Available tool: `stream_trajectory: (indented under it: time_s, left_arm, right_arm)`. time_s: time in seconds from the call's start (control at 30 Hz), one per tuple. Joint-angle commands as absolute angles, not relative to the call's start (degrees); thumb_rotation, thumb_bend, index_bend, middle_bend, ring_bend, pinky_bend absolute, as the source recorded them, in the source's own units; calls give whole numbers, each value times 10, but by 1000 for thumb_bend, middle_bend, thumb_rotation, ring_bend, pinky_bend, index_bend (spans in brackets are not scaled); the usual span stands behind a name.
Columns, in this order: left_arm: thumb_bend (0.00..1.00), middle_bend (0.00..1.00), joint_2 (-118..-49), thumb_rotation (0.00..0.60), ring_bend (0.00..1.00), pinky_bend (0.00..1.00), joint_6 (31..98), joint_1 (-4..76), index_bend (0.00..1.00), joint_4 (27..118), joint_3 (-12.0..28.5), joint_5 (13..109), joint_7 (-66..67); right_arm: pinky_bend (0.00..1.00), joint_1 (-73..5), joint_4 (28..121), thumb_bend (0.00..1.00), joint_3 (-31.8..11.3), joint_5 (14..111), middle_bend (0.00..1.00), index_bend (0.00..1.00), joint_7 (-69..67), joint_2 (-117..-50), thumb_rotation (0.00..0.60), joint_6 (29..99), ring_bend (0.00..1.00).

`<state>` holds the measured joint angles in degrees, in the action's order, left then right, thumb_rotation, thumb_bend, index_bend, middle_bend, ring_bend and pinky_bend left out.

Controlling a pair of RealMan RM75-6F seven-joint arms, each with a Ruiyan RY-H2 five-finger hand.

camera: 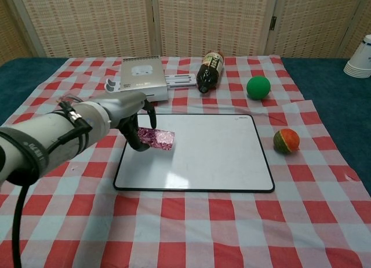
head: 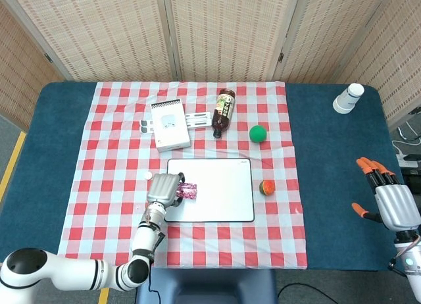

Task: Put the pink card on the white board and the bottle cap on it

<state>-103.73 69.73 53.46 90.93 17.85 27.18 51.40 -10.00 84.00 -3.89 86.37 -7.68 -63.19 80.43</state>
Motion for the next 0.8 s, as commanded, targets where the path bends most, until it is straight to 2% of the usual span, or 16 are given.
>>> stream_trajectory:
  time_s: [0.03,0.3,0.63,0.7,0.8]
  left_arm:
    - [325,1000,-1068,600,1000,1000,689,555,399,878,192,253,519]
    - [327,1000,-1108,600,1000,1000,688,576,402,817,204,250,516]
    - [327,1000,-1128,600,1000,1000,685,583,398,797,210,257,508]
    - [316,1000,-1129,600,1000,1000,682,583,358,797,211,258,505]
    - [269,1000,-1126,600,1000,1000,679,582,246,800,212,259,503]
  right_arm:
    - [217,-101,839,115,-39,863,63,34,-78,-632,600,802,0]
    - [217,-101,837,115,-39,864,63,34,-79,-633,600,801,0]
    - [217,-103,836,115,-39,864,63,34,-77,-634,600,797,0]
    - [217,-103,836,116,-39,864,63,34,-77,-634,600,797,0]
    - [216,-102,836,116,-39,865,63,34,-77,-634,600,798,0]
